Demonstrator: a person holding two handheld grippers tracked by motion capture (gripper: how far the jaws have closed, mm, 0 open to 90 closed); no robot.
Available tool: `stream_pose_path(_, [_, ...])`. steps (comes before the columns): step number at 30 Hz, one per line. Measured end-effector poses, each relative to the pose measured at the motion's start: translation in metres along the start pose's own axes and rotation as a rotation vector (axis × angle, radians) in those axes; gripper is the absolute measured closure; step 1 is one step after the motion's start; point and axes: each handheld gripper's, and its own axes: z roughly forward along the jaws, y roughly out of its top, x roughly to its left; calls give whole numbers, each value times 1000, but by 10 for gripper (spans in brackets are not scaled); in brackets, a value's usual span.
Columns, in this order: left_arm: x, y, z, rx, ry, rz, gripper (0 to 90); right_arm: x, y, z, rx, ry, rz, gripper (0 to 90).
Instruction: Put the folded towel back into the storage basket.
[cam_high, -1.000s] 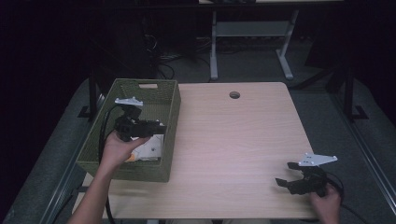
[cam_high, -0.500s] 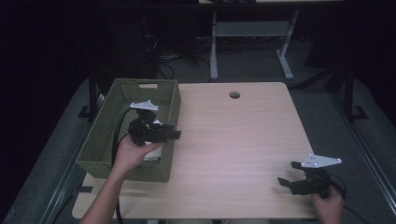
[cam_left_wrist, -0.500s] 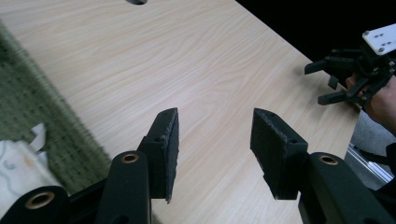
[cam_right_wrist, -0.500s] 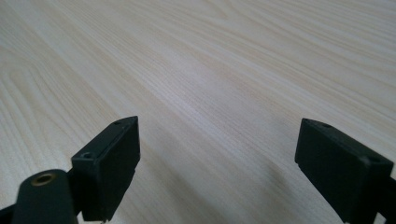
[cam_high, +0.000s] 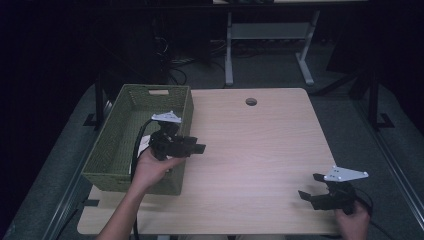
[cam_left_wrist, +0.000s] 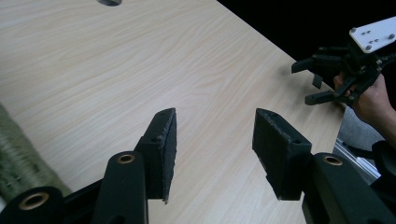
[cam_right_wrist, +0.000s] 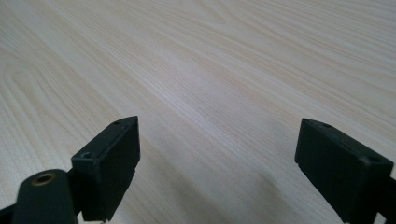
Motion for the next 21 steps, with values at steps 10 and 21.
stream_pose_path(10, [-21,3,23,0,-42,24,476,1,0,-2,-9,-4,-3,136])
stream_pose_path(21, [-49,-3,63,29,-73,45,414,3,-1,-4,-10,-10,2,136])
